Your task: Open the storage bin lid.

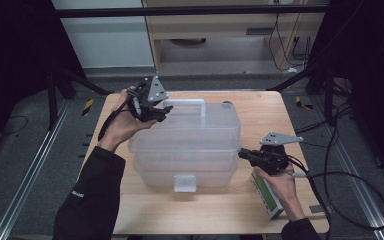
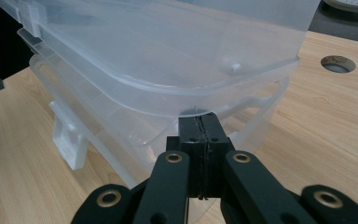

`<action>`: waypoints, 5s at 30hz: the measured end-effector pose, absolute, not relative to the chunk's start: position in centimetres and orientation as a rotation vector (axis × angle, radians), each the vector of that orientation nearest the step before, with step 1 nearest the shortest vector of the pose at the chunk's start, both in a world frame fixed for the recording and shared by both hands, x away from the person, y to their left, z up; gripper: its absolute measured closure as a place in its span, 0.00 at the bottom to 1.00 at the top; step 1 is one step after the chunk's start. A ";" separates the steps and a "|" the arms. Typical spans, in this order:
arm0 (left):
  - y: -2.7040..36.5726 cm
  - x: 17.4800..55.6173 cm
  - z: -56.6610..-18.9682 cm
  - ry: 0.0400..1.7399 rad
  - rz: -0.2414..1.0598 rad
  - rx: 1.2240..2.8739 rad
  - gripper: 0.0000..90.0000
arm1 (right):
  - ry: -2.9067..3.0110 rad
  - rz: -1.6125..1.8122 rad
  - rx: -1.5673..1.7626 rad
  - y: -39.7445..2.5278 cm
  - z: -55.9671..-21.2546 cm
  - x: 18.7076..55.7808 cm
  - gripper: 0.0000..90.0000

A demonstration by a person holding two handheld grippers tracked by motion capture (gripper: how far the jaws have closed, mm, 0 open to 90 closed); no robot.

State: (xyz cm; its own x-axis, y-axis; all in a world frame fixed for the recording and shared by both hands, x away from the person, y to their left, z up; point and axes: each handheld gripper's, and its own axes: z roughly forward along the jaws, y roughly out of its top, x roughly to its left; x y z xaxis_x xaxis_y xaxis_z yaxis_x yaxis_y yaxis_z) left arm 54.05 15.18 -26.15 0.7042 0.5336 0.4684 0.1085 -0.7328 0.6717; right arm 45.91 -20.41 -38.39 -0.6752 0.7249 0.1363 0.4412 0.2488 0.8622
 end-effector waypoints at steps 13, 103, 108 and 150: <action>21.3 50.7 -25.9 0.734 0.863 2.030 0.53 | 2.232 1.391 1.084 -20.4 -38.4 45.9 1.00; 25.8 44.7 -37.2 0.918 0.676 1.847 0.98 | 2.183 1.374 1.070 -20.2 -36.9 46.4 1.00; 25.9 44.9 -36.8 0.913 0.688 1.848 0.98 | 2.180 1.380 1.065 -20.2 -36.5 46.6 1.00; 25.3 46.3 -37.1 0.907 0.807 1.845 0.70 | 2.185 1.382 1.037 -20.1 -35.9 46.9 1.00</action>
